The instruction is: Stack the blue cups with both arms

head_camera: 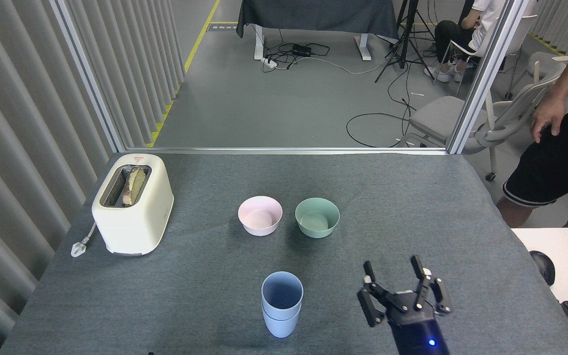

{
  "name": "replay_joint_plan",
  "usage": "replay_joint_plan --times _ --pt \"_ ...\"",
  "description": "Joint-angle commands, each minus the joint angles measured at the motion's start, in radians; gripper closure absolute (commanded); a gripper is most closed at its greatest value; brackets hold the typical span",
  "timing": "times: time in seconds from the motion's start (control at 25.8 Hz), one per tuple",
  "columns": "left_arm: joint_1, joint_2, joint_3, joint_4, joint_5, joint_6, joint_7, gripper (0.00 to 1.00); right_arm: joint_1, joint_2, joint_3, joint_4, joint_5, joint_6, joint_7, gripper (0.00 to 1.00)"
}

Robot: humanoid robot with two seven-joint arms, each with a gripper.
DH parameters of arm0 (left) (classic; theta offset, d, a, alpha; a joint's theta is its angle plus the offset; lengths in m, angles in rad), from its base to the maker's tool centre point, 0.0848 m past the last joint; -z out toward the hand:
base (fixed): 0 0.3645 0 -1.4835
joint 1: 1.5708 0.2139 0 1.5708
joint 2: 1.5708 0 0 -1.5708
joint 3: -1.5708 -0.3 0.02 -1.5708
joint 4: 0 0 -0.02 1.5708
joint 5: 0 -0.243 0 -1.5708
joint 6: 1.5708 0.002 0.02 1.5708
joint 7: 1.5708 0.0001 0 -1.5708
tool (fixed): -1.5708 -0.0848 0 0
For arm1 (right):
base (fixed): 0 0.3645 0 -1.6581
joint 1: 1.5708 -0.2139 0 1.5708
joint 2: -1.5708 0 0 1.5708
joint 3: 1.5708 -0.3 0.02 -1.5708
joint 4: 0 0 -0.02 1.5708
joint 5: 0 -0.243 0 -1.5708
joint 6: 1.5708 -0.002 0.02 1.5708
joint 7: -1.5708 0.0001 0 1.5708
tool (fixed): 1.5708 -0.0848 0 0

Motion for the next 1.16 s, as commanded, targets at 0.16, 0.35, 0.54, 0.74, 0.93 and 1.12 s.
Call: replay_joint_plan --times 0.16,0.35,0.54,0.74,0.93,1.12 --pt "-0.03 0.0 0.005 0.001 0.018 -0.001 -0.005 0.0 0.279 -0.053 -0.171 0.029 -0.06 -0.076 -0.105 0.0" --pt "-0.031 0.0 0.031 0.004 0.02 0.004 -0.006 0.0 0.362 -0.038 -0.16 0.031 -0.059 -0.064 -0.132 0.0" --pt "-0.031 -0.012 0.085 0.023 0.02 0.004 -0.006 0.0 0.363 -0.037 -0.151 0.031 -0.059 -0.067 -0.132 0.0" --pt "-0.031 -0.012 0.1 0.018 0.018 0.004 -0.002 0.0 0.363 -0.038 -0.145 0.031 -0.06 -0.067 -0.132 0.0" --pt "-0.031 -0.012 0.102 0.018 0.018 0.004 -0.002 0.0 0.363 -0.038 -0.146 0.031 -0.066 -0.068 -0.125 0.0" --pt "-0.033 -0.012 0.102 0.02 0.018 0.004 -0.002 0.0 0.363 -0.038 -0.15 0.031 -0.069 -0.067 -0.123 0.0"
